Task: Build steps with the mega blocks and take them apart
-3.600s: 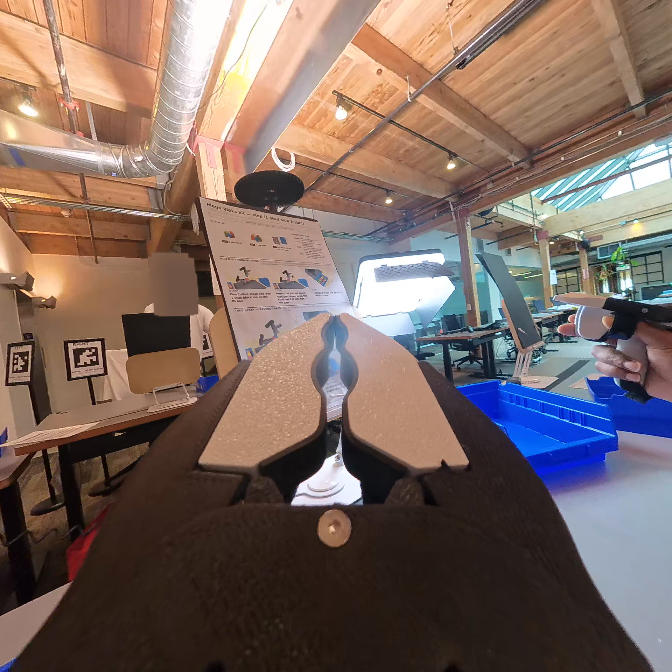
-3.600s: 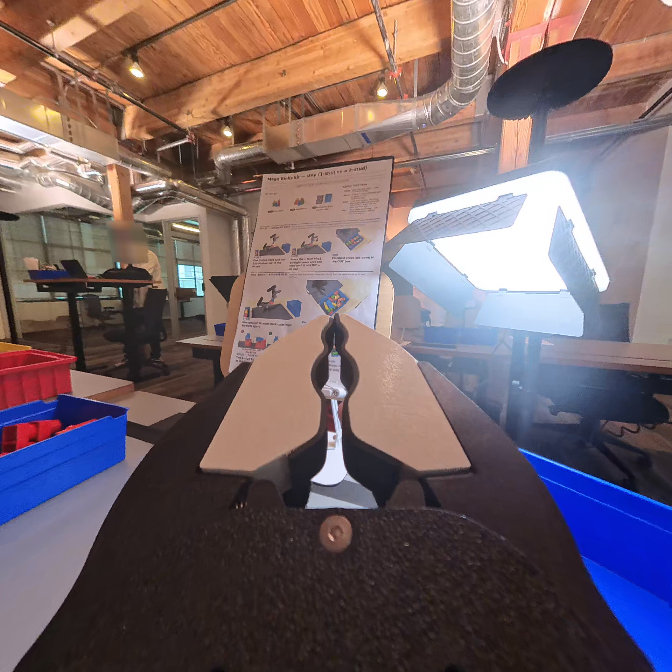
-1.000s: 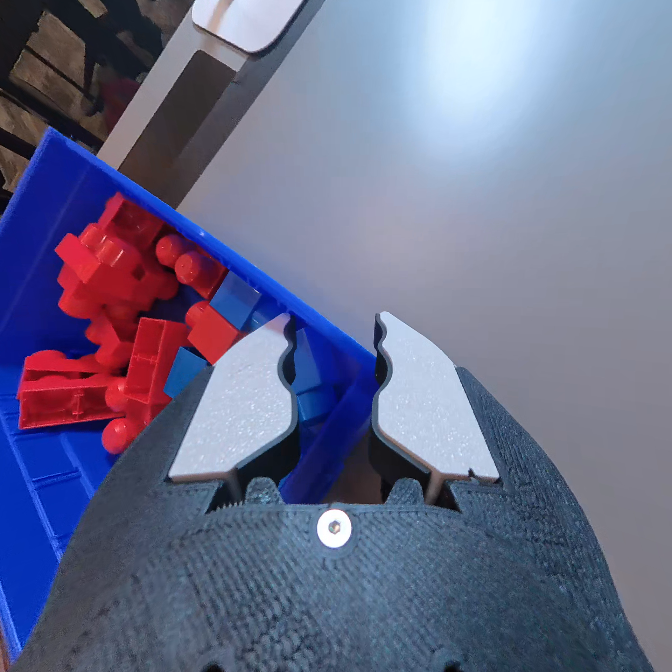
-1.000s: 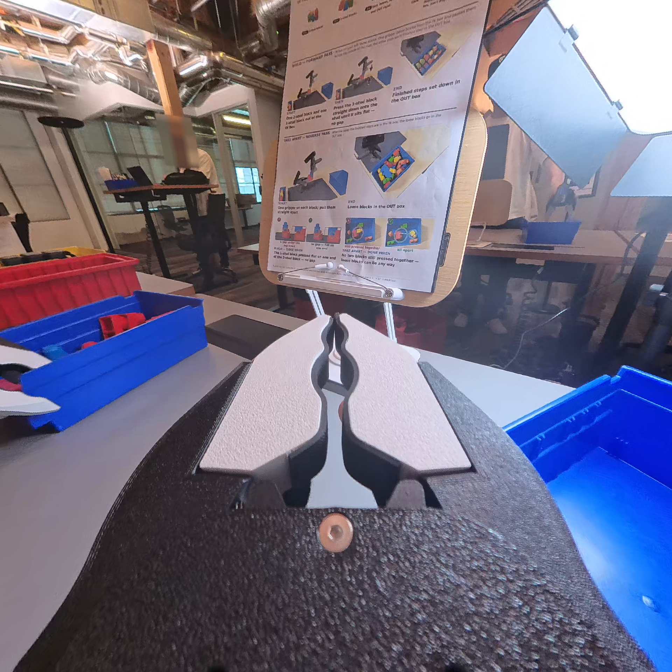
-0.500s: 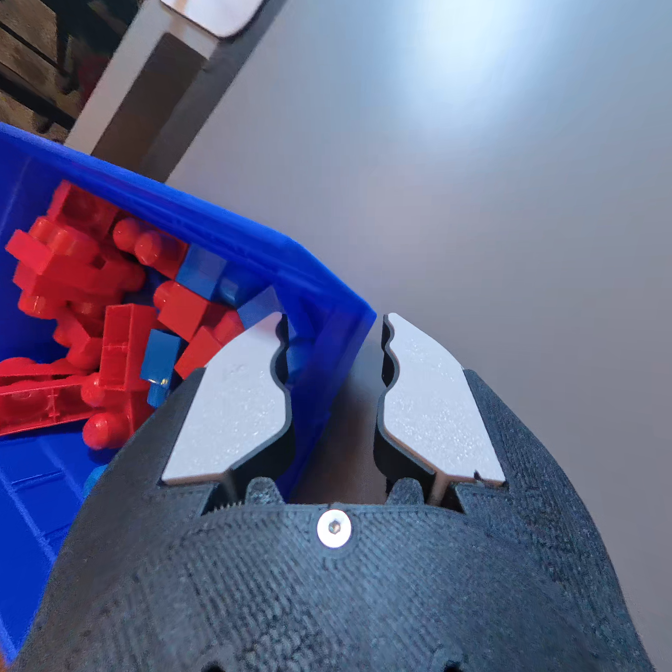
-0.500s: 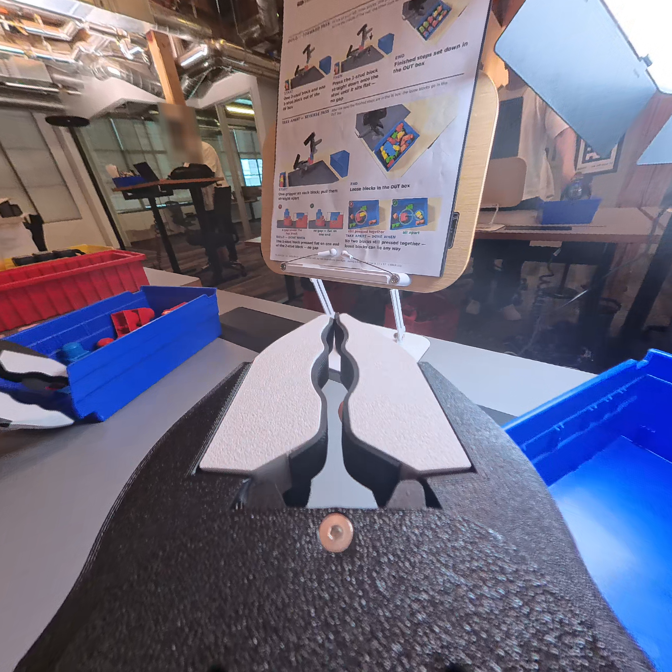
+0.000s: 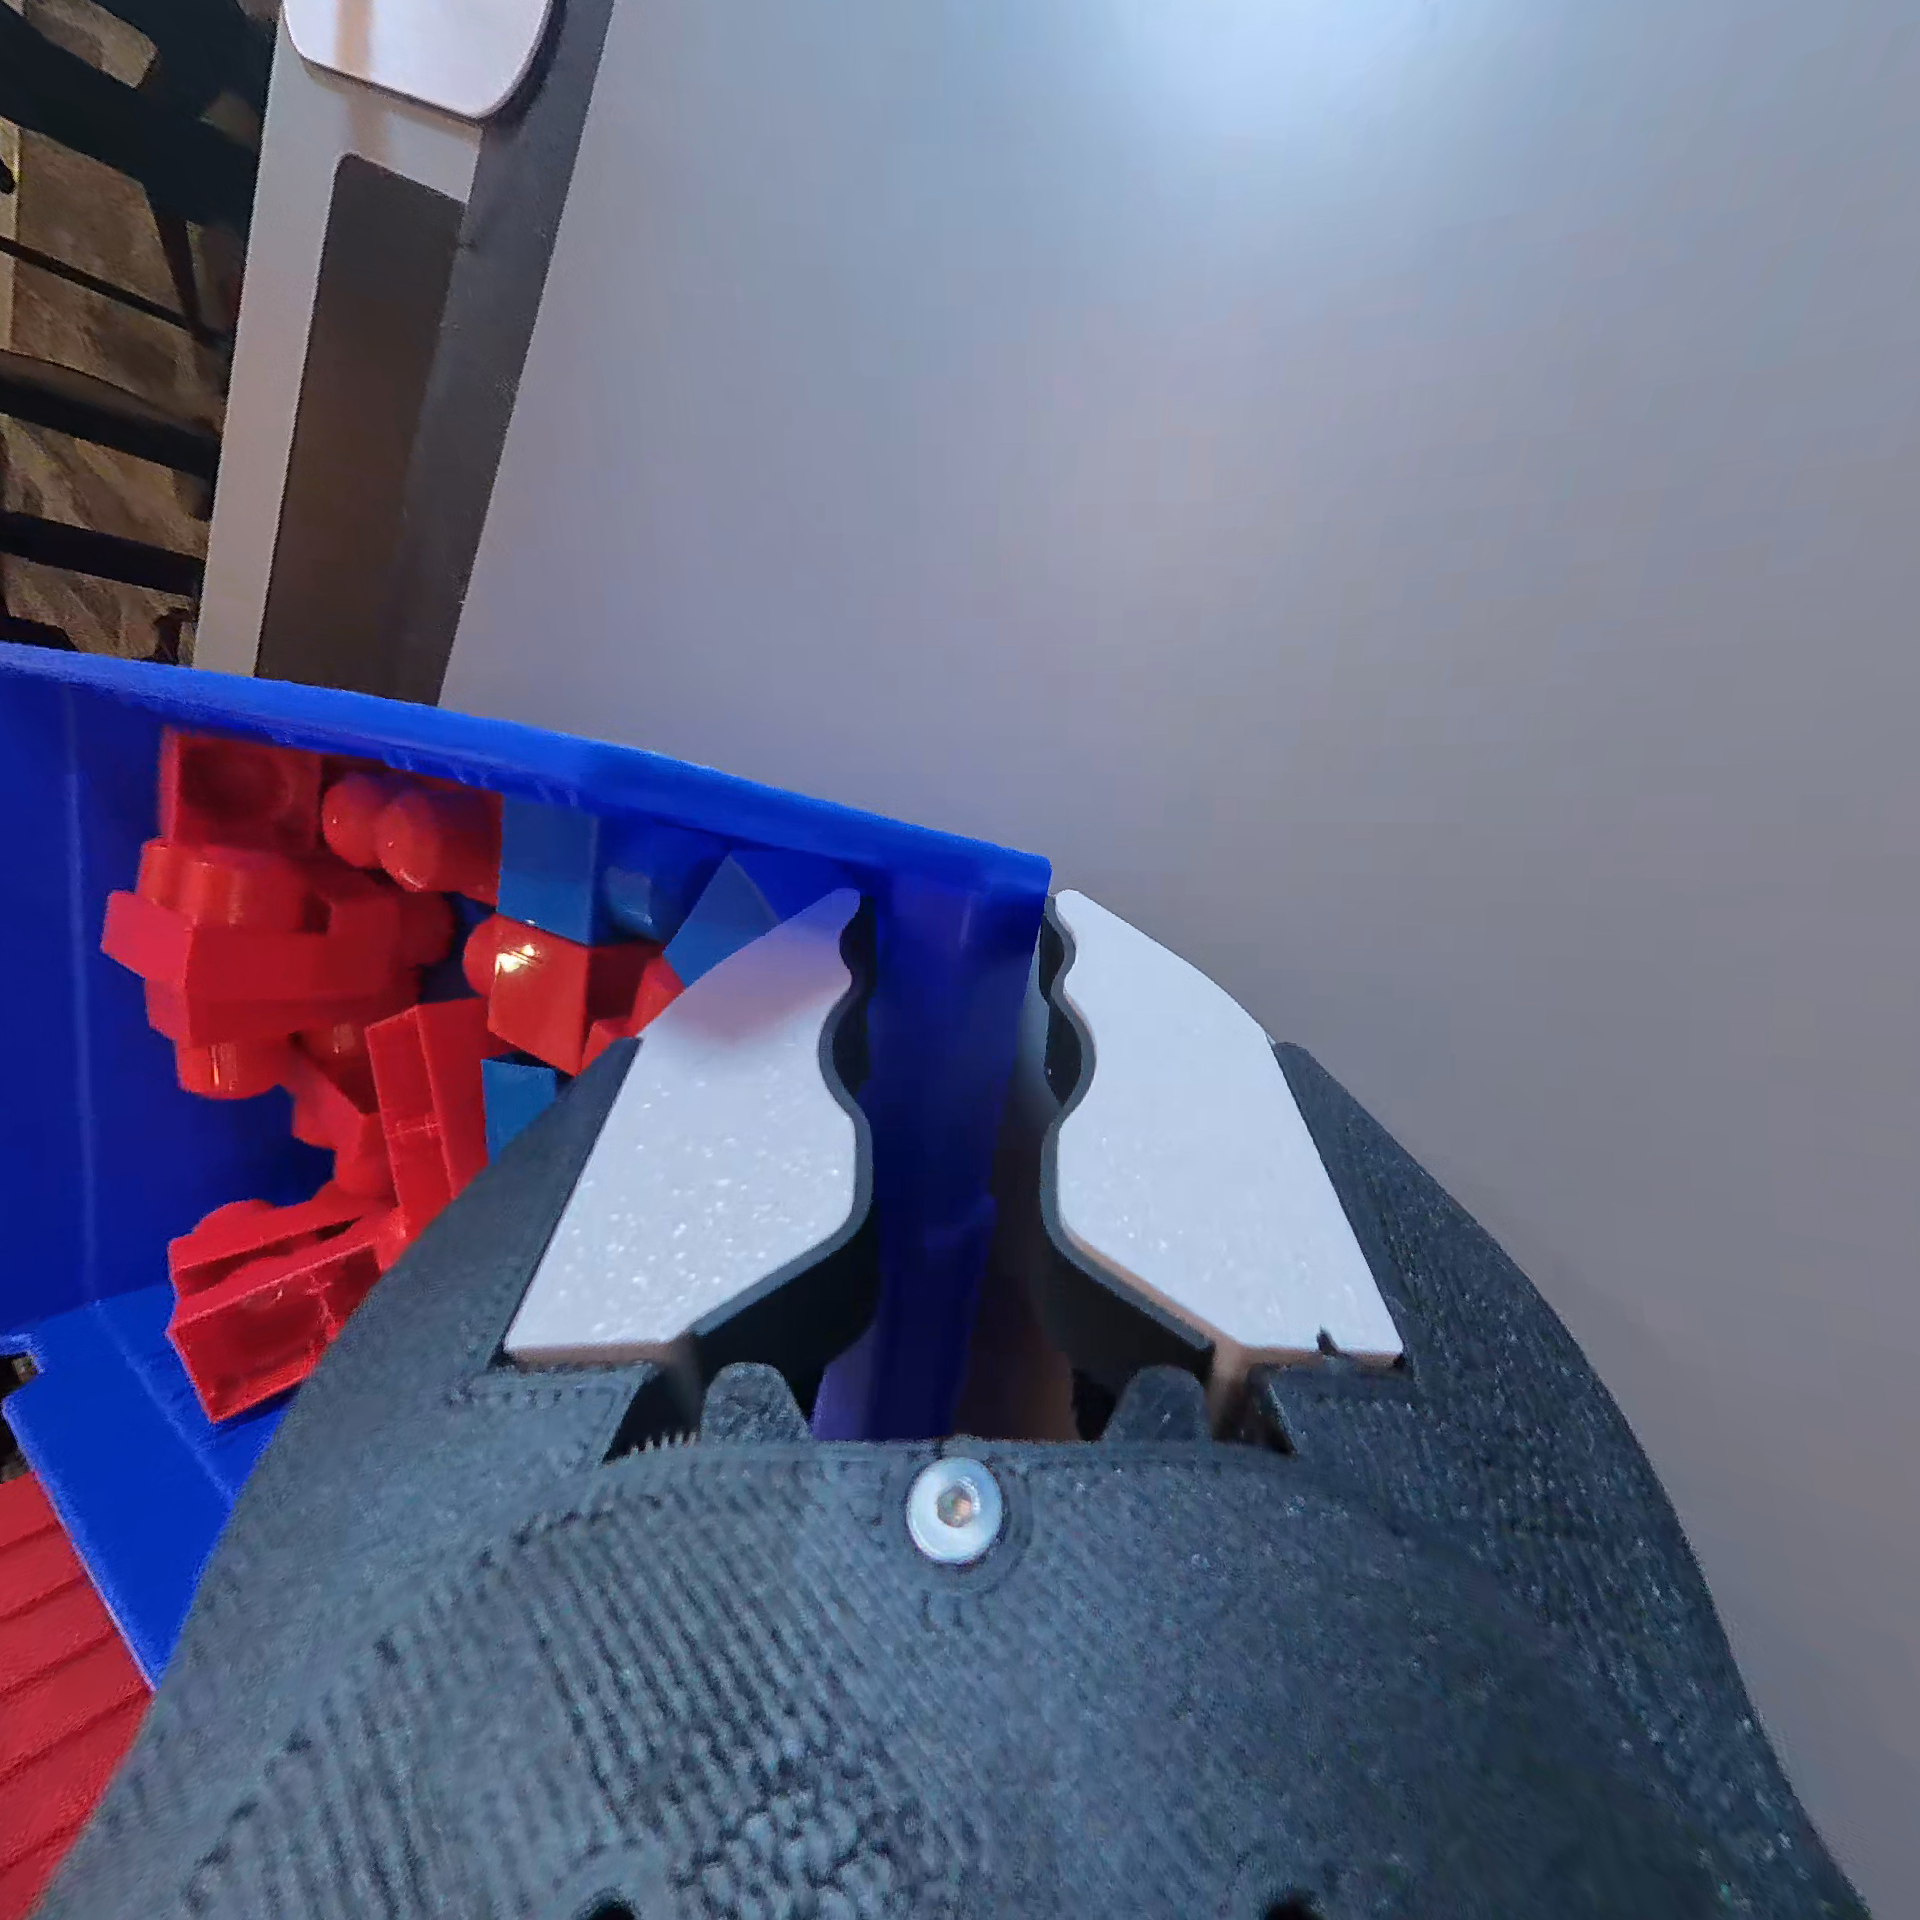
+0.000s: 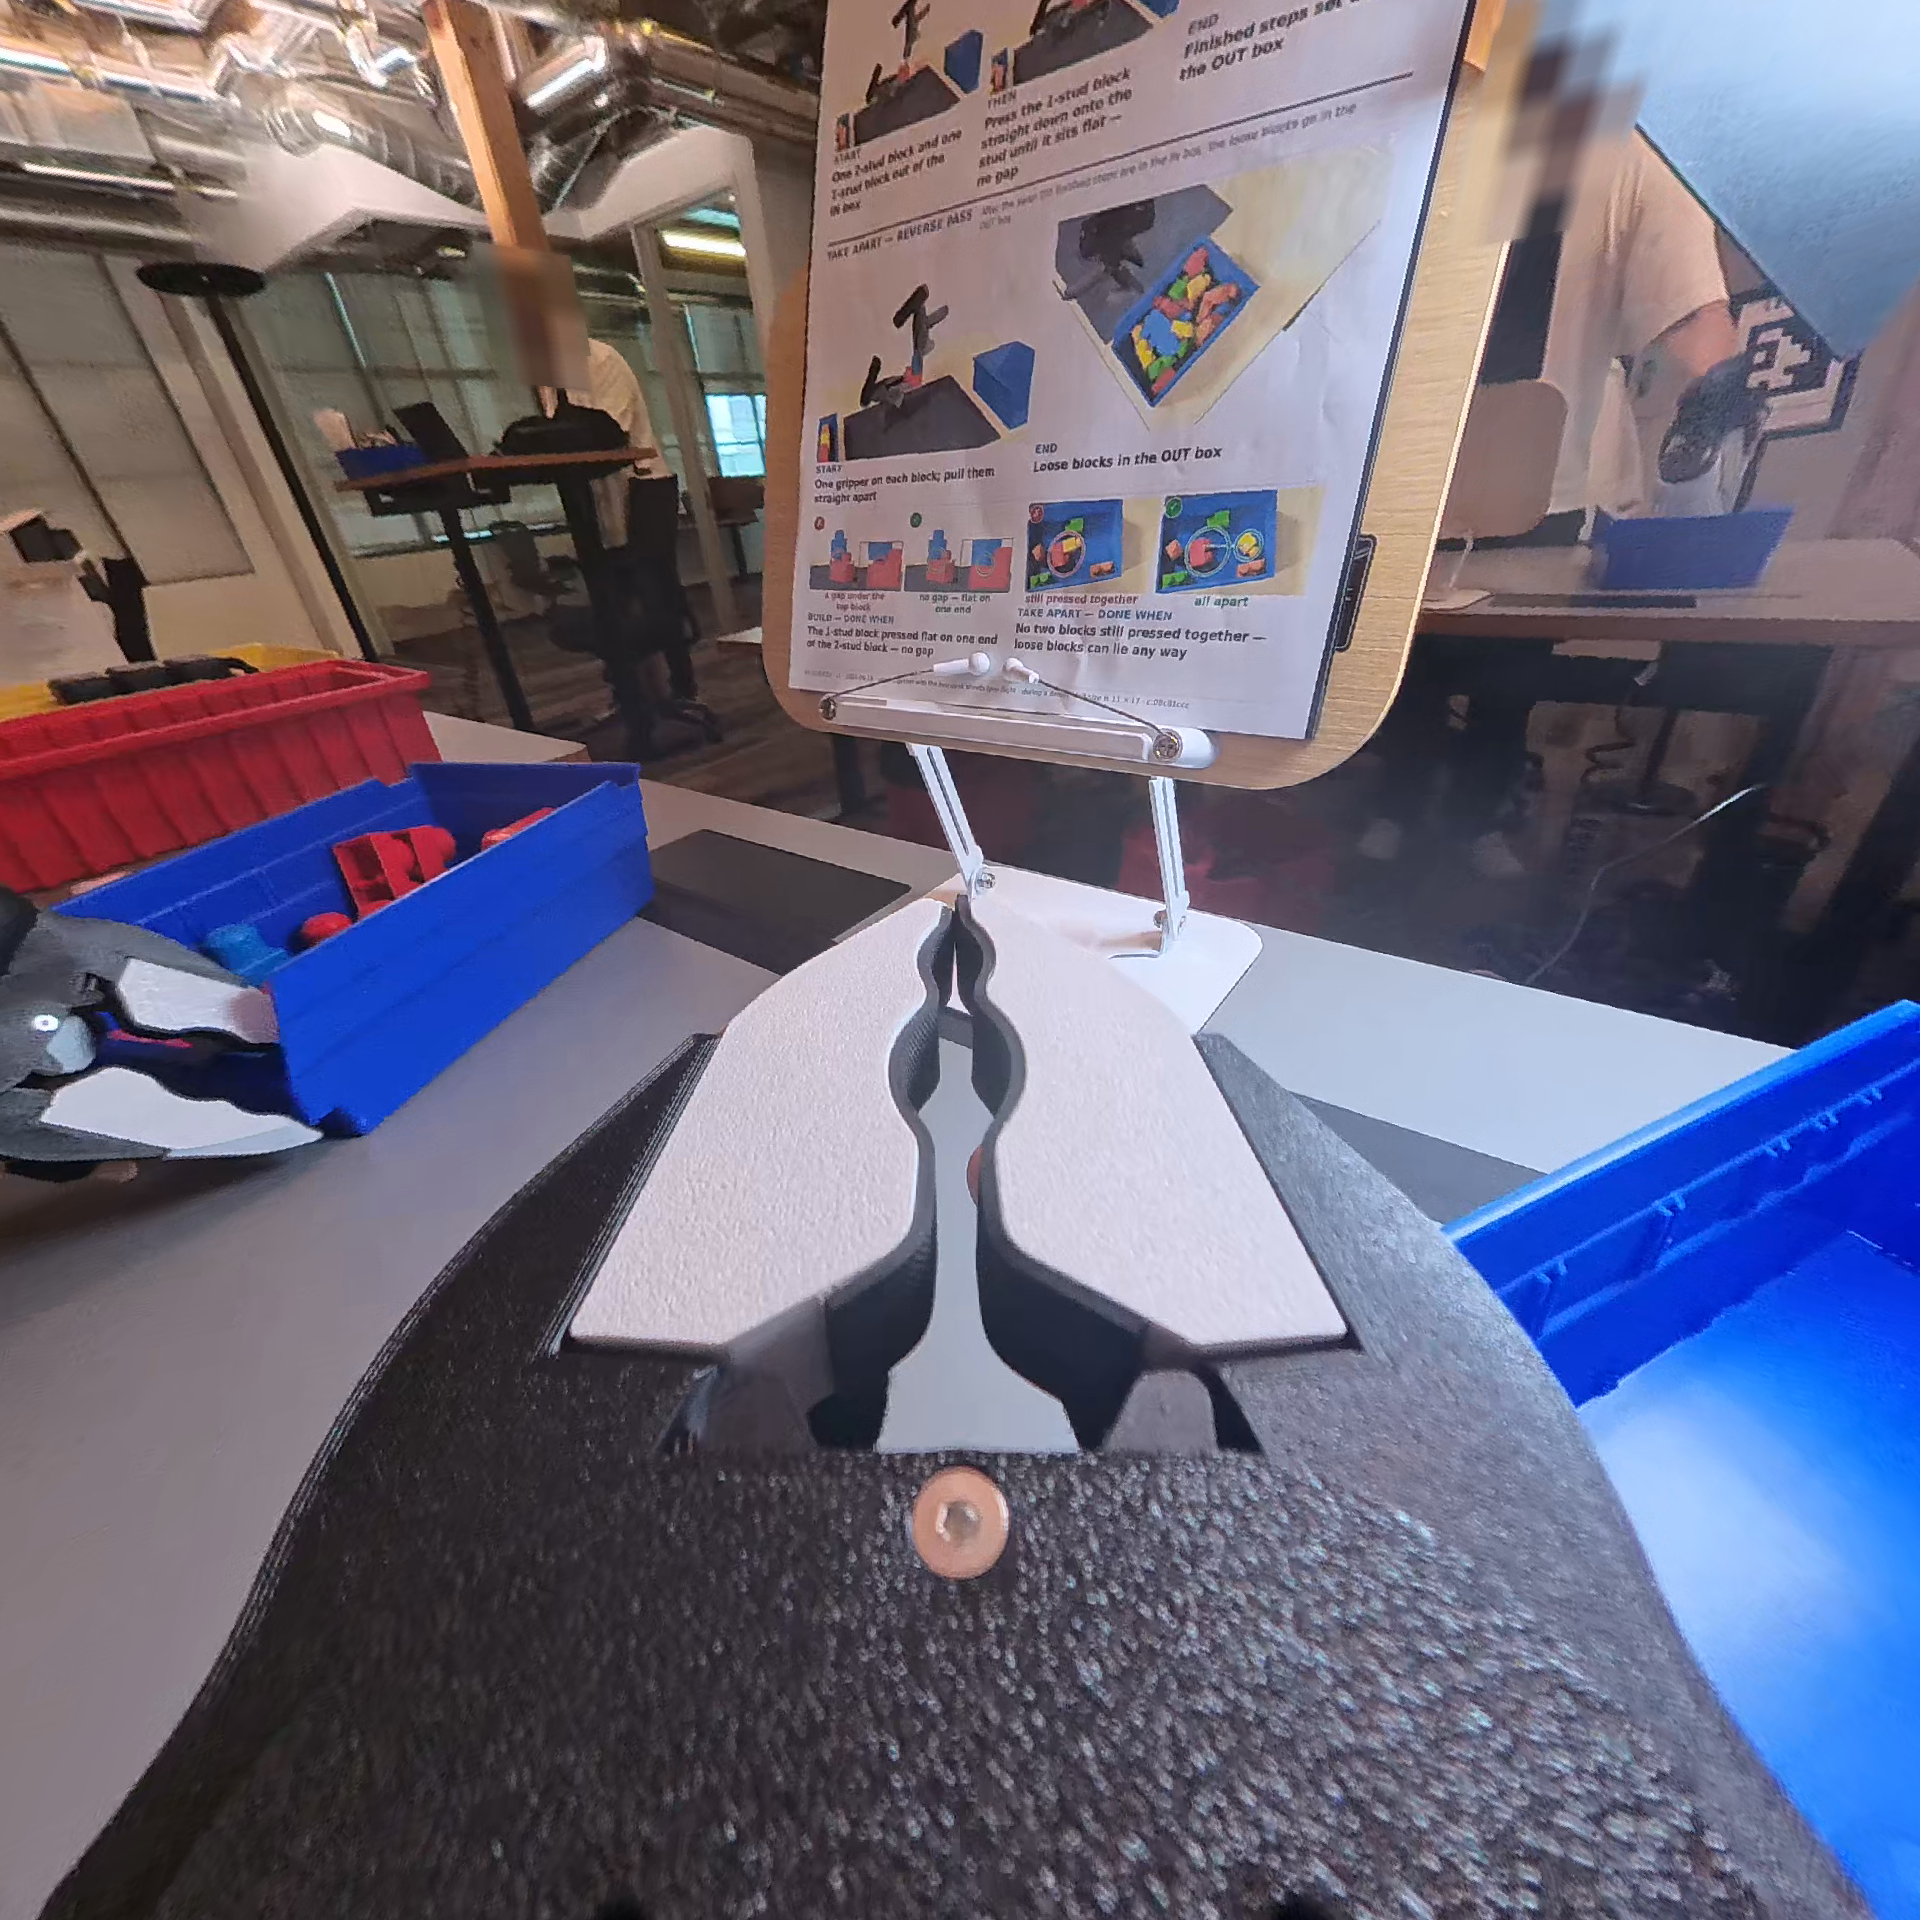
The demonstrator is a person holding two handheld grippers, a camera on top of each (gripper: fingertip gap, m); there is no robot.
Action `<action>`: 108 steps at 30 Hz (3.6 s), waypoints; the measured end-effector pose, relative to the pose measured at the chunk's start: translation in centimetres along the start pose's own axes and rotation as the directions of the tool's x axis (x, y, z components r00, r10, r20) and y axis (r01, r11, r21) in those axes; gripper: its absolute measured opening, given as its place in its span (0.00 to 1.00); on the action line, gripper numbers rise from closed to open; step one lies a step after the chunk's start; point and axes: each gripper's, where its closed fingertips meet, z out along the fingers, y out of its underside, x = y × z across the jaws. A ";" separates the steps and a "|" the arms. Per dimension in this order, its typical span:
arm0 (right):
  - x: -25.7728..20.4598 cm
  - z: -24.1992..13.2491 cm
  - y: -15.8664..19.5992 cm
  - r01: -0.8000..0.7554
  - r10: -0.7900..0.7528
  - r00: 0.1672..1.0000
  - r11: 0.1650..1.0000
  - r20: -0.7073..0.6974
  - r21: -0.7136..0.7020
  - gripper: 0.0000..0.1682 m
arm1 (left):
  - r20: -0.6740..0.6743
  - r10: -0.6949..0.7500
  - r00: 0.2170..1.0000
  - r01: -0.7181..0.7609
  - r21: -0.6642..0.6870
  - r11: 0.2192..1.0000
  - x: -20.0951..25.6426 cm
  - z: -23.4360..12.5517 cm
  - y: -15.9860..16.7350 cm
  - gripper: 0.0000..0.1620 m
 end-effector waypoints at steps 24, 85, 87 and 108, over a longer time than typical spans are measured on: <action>-1.1 1.5 4.1 -0.038 0.042 0.998 0.995 0.047 -0.096 0.00 | -0.164 -0.040 0.986 0.051 0.065 0.997 -1.0 1.7 -1.2 0.16; -2.6 3.0 8.1 -0.026 0.038 0.998 0.981 0.058 -0.193 0.00 | 0.233 -0.631 0.740 0.671 -0.185 0.718 -13.6 2.8 9.7 0.33; -2.6 3.2 8.2 -0.032 0.043 0.997 0.981 0.056 -0.194 0.00 | 0.205 -0.631 0.748 0.663 -0.205 0.720 -13.3 3.0 9.7 0.25; -2.8 3.4 8.2 -0.042 0.055 0.996 0.980 0.065 -0.193 0.00 | 0.207 -0.551 0.808 0.588 -0.257 0.767 -12.7 2.6 9.6 0.12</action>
